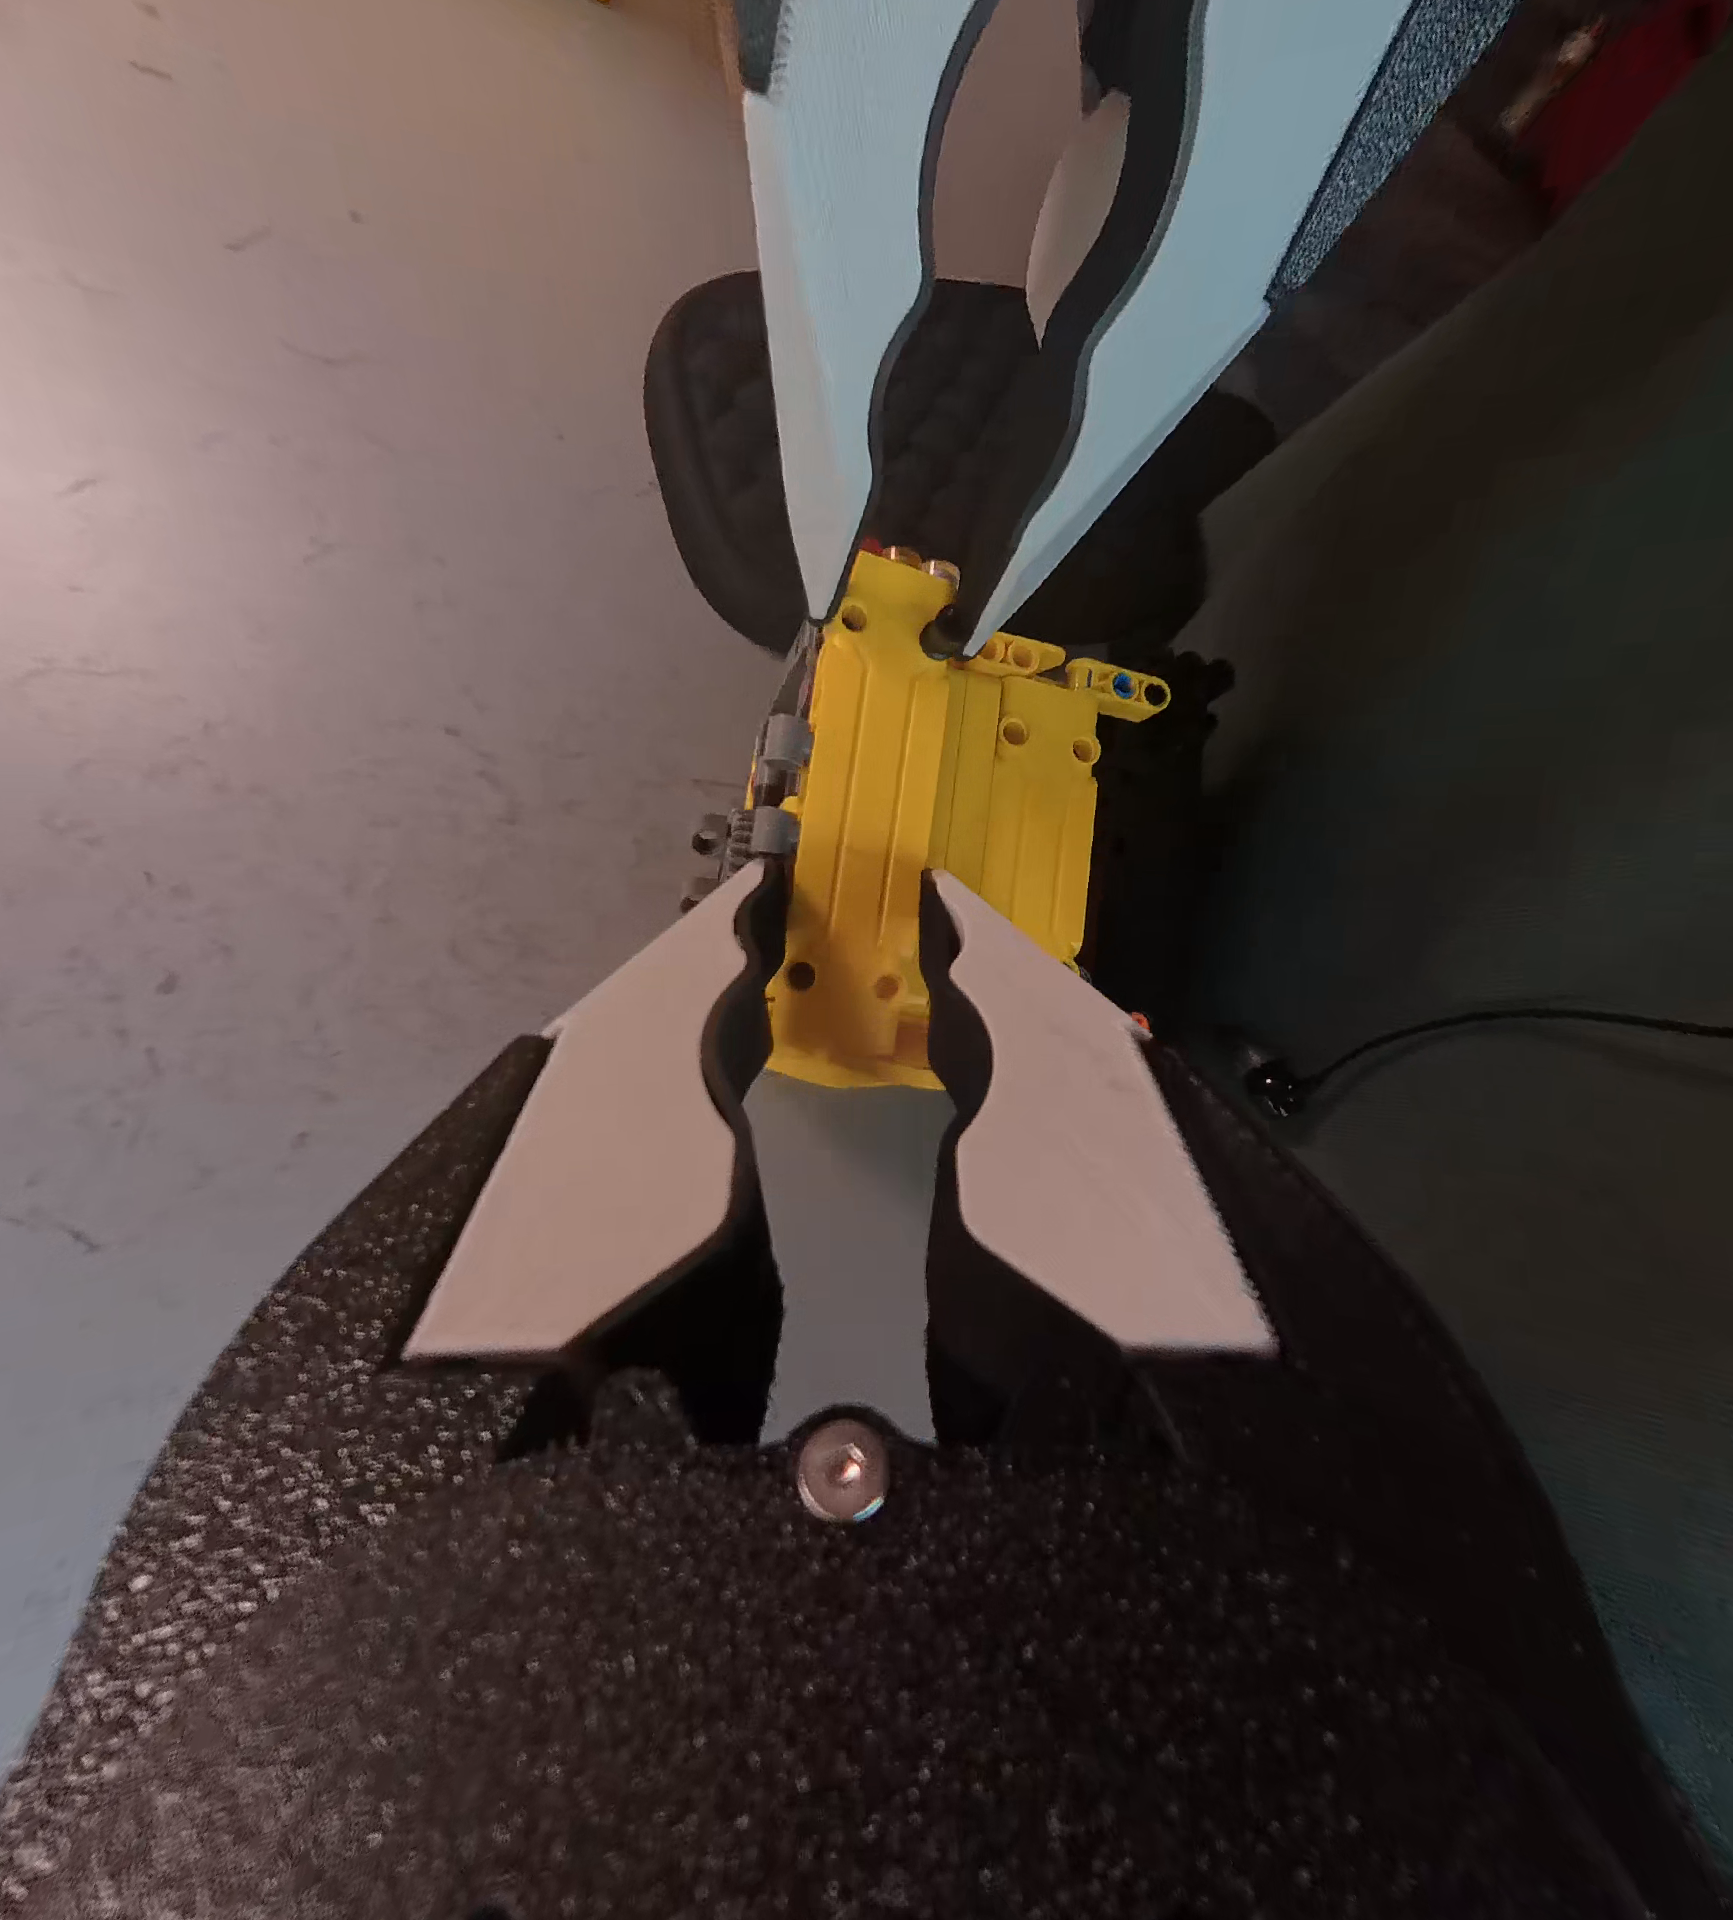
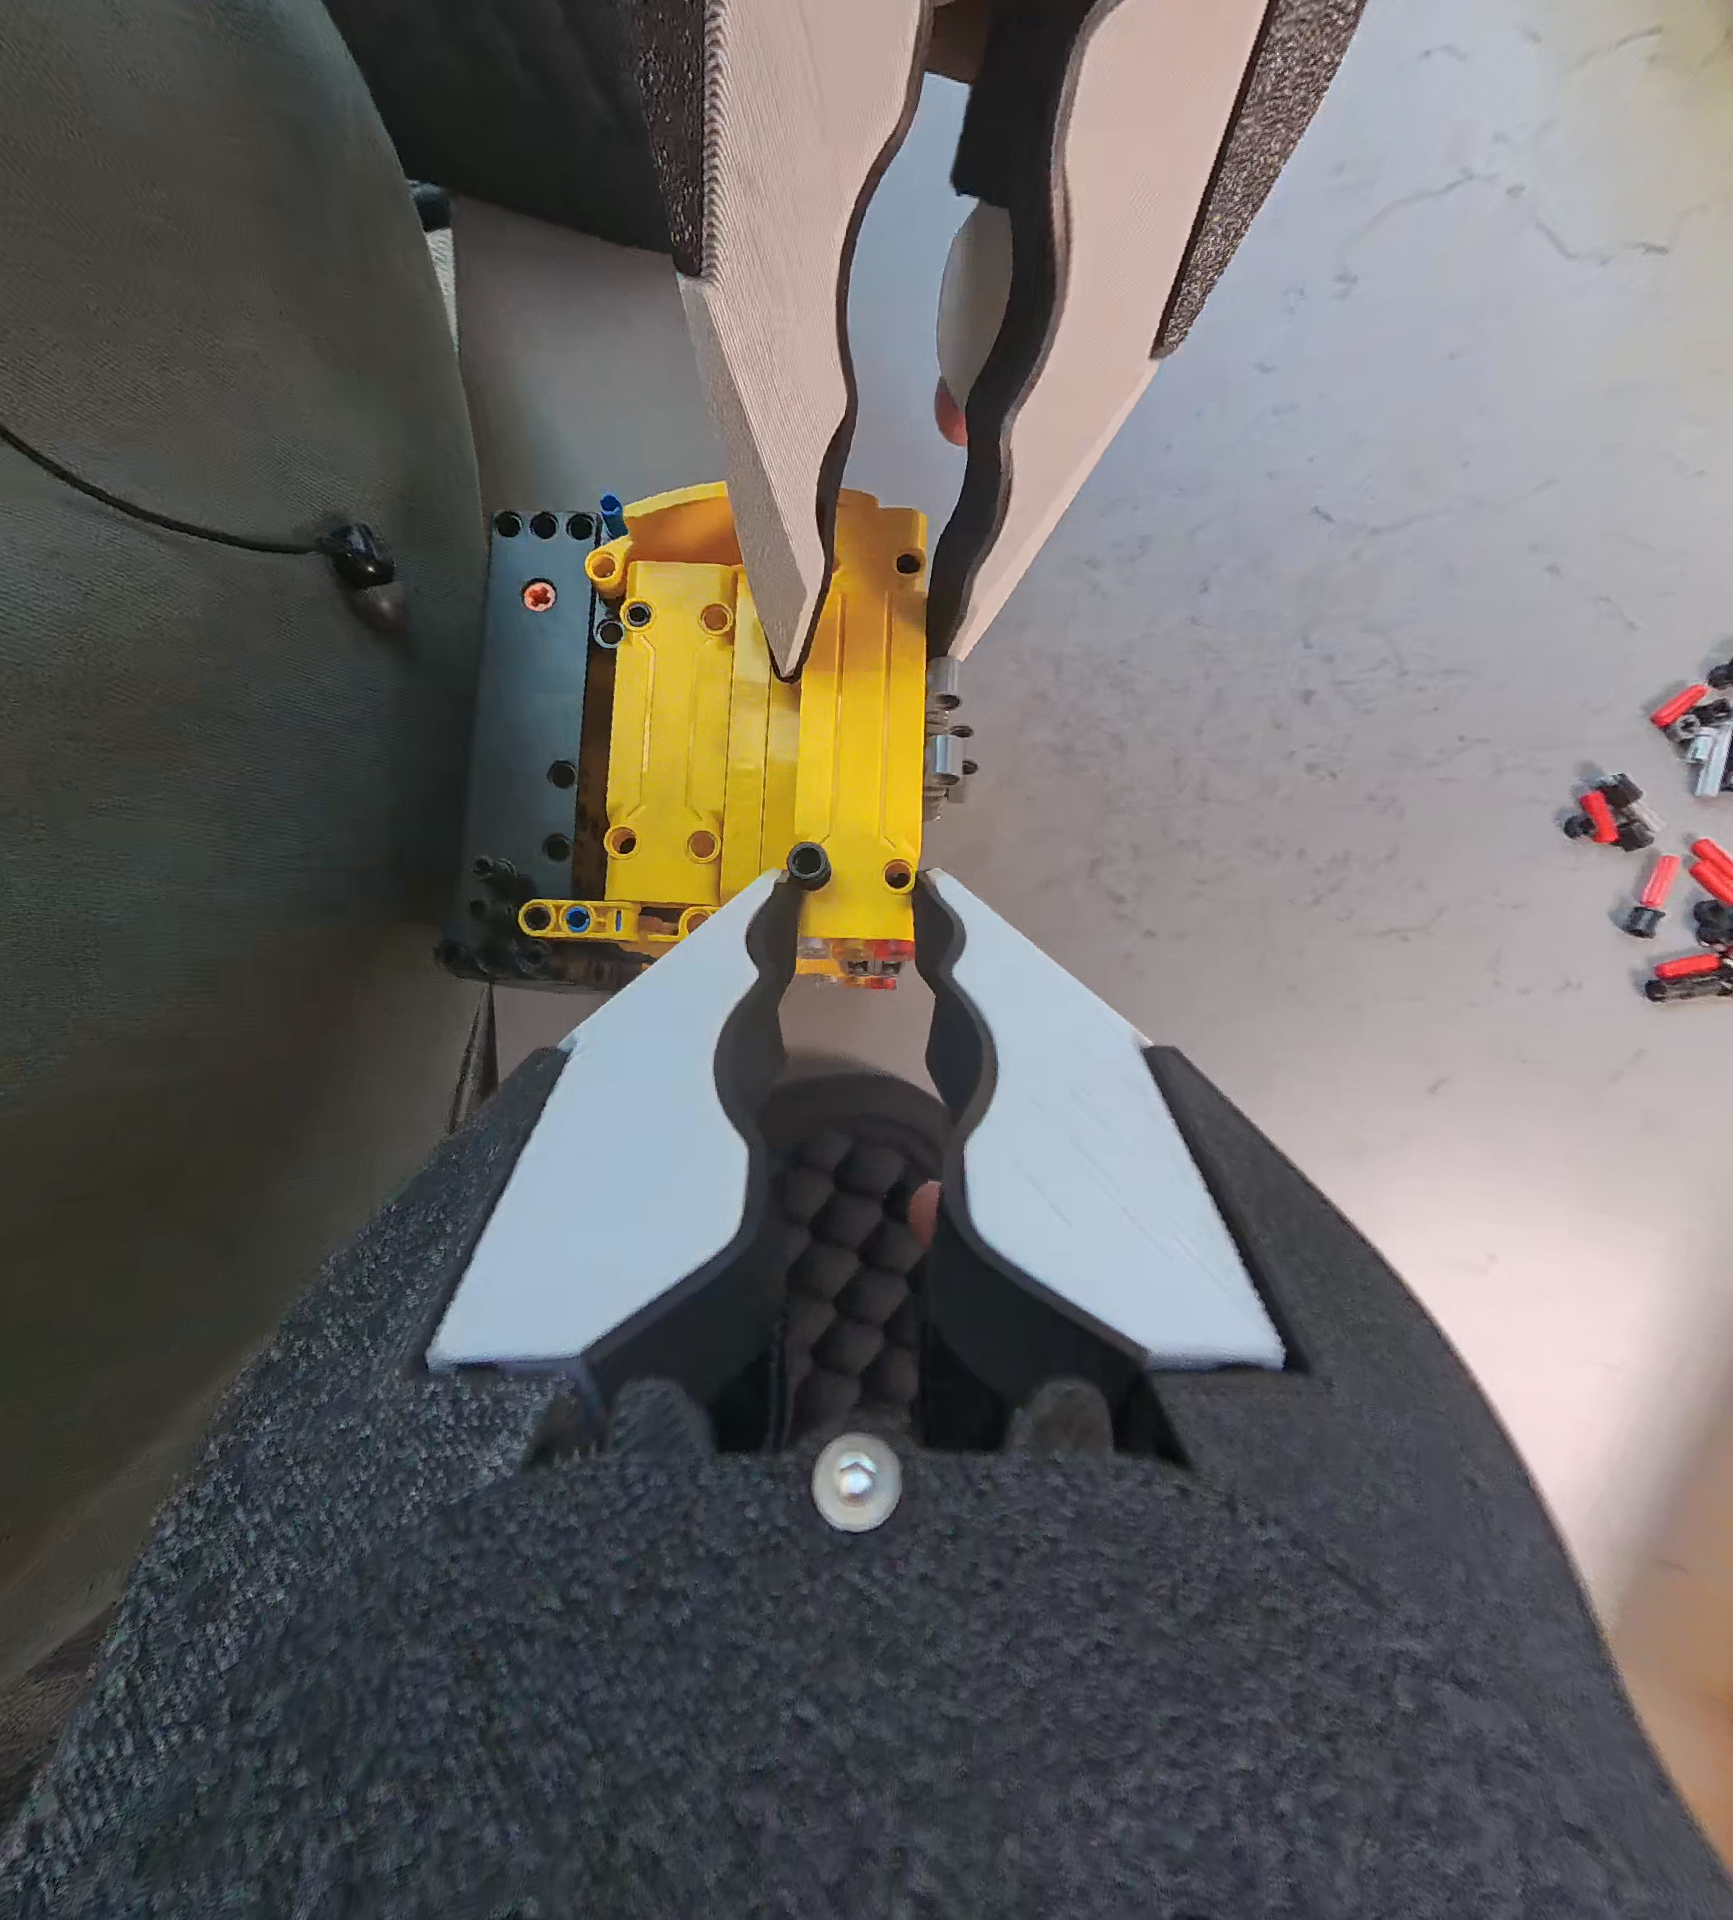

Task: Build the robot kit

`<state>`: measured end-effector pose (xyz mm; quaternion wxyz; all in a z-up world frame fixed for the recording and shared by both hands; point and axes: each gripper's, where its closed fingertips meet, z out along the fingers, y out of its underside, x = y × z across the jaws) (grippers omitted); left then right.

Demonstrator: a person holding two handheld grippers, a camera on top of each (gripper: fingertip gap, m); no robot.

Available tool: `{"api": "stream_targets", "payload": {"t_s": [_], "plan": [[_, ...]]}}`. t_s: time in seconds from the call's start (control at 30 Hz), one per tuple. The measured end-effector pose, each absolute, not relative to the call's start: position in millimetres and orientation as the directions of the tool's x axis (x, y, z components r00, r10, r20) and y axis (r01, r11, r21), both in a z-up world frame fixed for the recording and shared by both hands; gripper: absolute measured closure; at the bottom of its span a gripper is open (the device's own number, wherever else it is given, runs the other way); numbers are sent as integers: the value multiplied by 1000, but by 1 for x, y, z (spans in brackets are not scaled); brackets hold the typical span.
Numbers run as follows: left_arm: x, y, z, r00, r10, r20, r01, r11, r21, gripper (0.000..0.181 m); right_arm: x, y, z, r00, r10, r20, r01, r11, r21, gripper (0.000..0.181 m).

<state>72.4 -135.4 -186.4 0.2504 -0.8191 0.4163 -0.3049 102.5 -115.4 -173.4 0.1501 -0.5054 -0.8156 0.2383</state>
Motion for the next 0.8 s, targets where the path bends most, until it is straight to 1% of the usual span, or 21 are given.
{"api": "stream_targets", "payload": {"t_s": [0.2,0.33,0.4,0.47,0.57,0.67,0.8], "plan": [[73,-135,-186,460,-757,465,-400,-644,-653,156,102,-115,-174,-440,894,-84,779,334,-530,159],[75,-139,-186,441,-752,490,-392,-653,-648,156,104,-120,-175,-415,891,-185,796,257,-547,159],[77,-146,-186,414,-772,483,-437,-634,-638,156,107,-127,-178,-415,877,-243,805,230,-546,159],[77,-150,-187,408,-823,395,-511,-564,-648,156,107,-133,-179,-434,865,-251,784,226,-577,159],[73,-150,-185,425,-866,264,-563,-481,-672,156,103,-133,-174,-438,882,-170,726,236,-645,159],[68,-141,-184,460,-875,154,-575,-425,-699,156,98,-124,-171,-429,903,-26,660,294,-692,158],[58,-115,-177,505,-859,-86,-631,-299,-716,156,88,-100,-162,-396,895,204,562,412,-718,158]]}}
